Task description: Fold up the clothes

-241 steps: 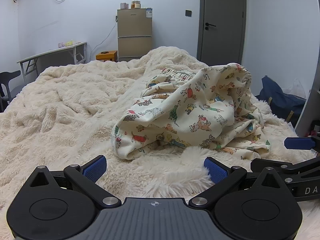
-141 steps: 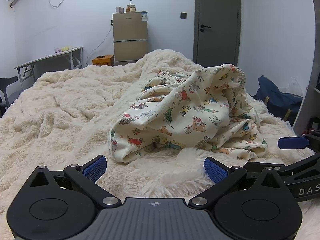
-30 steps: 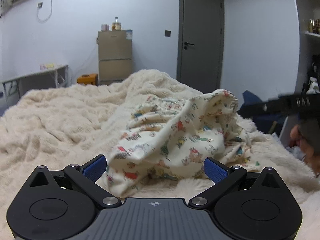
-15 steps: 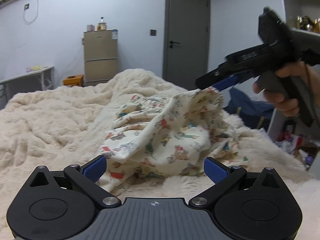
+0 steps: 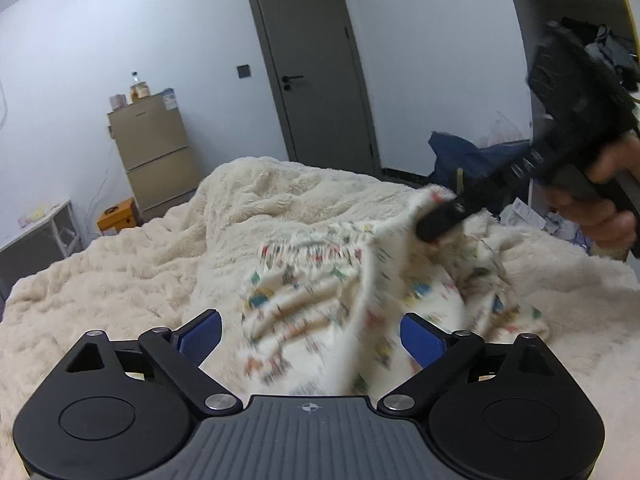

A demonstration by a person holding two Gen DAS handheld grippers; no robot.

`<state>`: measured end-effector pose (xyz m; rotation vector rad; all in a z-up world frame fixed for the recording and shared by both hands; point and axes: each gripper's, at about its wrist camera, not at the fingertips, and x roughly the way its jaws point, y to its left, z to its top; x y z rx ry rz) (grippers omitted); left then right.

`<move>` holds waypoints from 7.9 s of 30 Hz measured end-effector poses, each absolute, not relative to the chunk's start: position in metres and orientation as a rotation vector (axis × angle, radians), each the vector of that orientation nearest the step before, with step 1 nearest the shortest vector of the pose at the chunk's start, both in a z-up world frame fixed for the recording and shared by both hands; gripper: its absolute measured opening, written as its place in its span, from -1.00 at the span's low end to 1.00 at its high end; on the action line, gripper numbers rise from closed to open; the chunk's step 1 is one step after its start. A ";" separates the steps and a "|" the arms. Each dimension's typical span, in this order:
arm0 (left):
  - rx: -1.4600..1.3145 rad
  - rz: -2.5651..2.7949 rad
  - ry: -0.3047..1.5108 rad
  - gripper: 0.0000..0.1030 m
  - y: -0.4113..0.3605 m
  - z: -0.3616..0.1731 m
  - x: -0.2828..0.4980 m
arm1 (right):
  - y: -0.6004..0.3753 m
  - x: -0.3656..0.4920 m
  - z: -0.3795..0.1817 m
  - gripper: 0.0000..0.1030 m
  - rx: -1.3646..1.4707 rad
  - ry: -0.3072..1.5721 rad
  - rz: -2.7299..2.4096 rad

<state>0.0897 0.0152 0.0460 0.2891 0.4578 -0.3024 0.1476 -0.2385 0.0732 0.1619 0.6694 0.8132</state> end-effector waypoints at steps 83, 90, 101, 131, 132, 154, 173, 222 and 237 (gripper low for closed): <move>0.653 -0.011 0.083 -0.70 -0.018 0.044 0.021 | -0.238 0.049 0.079 -0.86 -0.194 0.505 0.843; 0.538 -0.282 0.430 0.40 0.011 0.016 0.036 | -0.270 0.066 0.087 -0.86 -0.205 0.484 0.659; 0.340 -0.428 0.534 0.49 0.058 0.002 0.045 | -0.266 0.066 0.079 -0.13 -0.309 0.529 0.648; 0.859 0.155 0.234 -0.36 0.000 0.034 0.025 | -0.233 0.056 0.062 -0.66 -0.428 0.540 0.678; 0.810 0.058 0.320 -0.25 0.009 0.027 0.027 | -0.234 0.057 0.060 -0.66 -0.444 0.549 0.682; -0.279 -0.634 0.644 0.49 0.116 -0.046 0.072 | -0.260 0.078 0.077 -0.70 -0.231 0.452 0.524; -0.148 -0.247 0.463 -0.85 0.132 0.003 0.050 | -0.260 0.075 0.079 -0.70 -0.228 0.426 0.498; -0.165 -0.196 0.553 -0.61 0.289 -0.091 0.003 | -0.271 0.053 0.087 0.16 -0.127 0.540 1.003; 0.589 0.474 0.574 0.05 0.287 0.018 -0.054 | -0.252 0.050 0.076 0.16 -0.192 0.558 0.963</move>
